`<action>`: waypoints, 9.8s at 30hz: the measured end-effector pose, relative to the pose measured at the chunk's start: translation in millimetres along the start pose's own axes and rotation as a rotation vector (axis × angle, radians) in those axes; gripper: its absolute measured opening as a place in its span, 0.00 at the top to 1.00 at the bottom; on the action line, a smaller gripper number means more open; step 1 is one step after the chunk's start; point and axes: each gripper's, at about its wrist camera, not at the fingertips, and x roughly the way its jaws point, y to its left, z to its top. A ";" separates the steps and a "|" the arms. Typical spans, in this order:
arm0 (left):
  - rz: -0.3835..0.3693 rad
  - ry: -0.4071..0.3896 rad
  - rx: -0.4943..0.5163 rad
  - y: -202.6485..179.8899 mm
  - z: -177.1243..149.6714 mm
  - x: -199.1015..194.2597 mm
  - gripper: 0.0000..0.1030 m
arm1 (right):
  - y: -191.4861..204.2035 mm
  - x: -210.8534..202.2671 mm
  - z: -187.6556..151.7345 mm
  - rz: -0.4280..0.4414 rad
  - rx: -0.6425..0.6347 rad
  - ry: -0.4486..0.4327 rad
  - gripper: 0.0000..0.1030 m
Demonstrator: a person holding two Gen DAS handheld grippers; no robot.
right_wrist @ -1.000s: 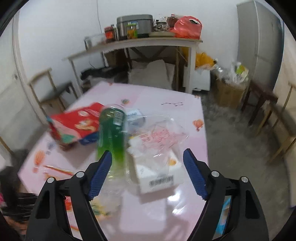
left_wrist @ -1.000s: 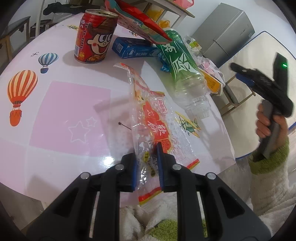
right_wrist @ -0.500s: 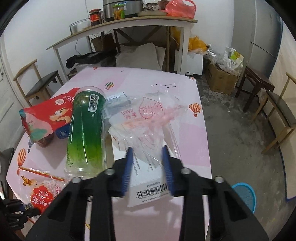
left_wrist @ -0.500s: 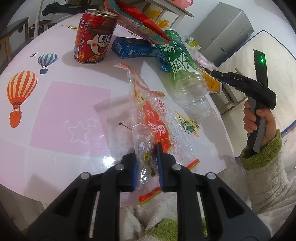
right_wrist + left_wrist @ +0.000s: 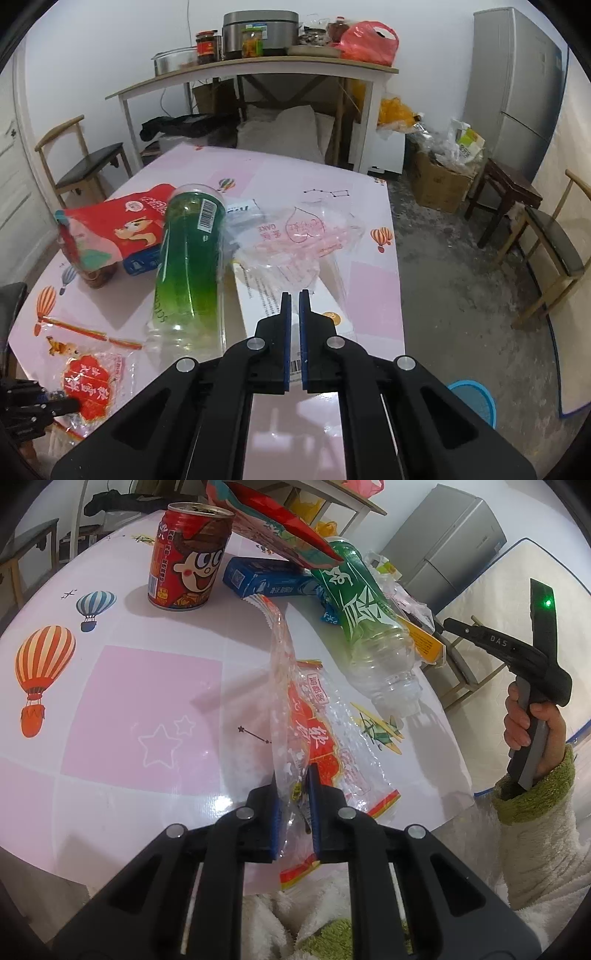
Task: Collect trash
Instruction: 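Grasp the clear plastic bag by the white box with the right tool, then lift both bags and carry them over the blue wastebasket, then open the left tool to drop the snack bag while the right tool releases its bag, then move both tools back over the table toward the capsule box, then grasp the clear plastic tray holding the white capsule box with the right tool, then lift the tray with the right tool while the left tool grasps the tray edge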
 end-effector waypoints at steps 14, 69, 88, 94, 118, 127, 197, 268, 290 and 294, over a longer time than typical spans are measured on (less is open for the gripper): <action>-0.017 -0.002 -0.012 3.1 -0.4 -1.2 0.89 | -119.7 84.4 25.7 0.325 0.710 0.200 0.26; -0.348 -0.118 0.241 -140.2 55.8 -29.0 0.95 | -222.5 -137.4 -115.8 0.397 1.031 -0.200 0.86; -0.402 0.139 0.487 -307.3 80.7 101.0 0.95 | -315.3 -147.0 -242.4 0.026 1.252 -0.187 0.86; -0.364 0.300 0.512 -350.9 86.8 162.6 0.95 | -343.8 -137.3 -281.3 -0.091 1.294 -0.165 0.86; -0.186 0.593 0.467 -435.5 46.4 349.4 0.60 | -388.2 -112.4 -385.4 -0.161 1.426 -0.080 0.86; -0.249 0.396 0.487 -415.8 94.4 246.9 0.59 | -395.2 -76.8 -353.5 -0.152 1.349 -0.034 0.86; -0.066 -0.053 0.122 -40.6 17.9 -4.5 0.19 | -1.0 75.0 44.6 0.126 0.017 0.556 0.10; -0.096 -0.017 0.086 -39.1 22.9 16.8 0.19 | -99.7 26.5 31.1 0.086 0.395 0.251 0.96; 0.080 -0.245 -0.184 69.7 -4.7 -88.0 0.20 | 82.3 1.5 -17.5 0.588 0.198 0.337 0.96; 0.062 -0.246 -0.241 80.8 -15.0 -95.7 0.24 | 119.3 37.7 -28.3 0.566 0.123 0.388 0.93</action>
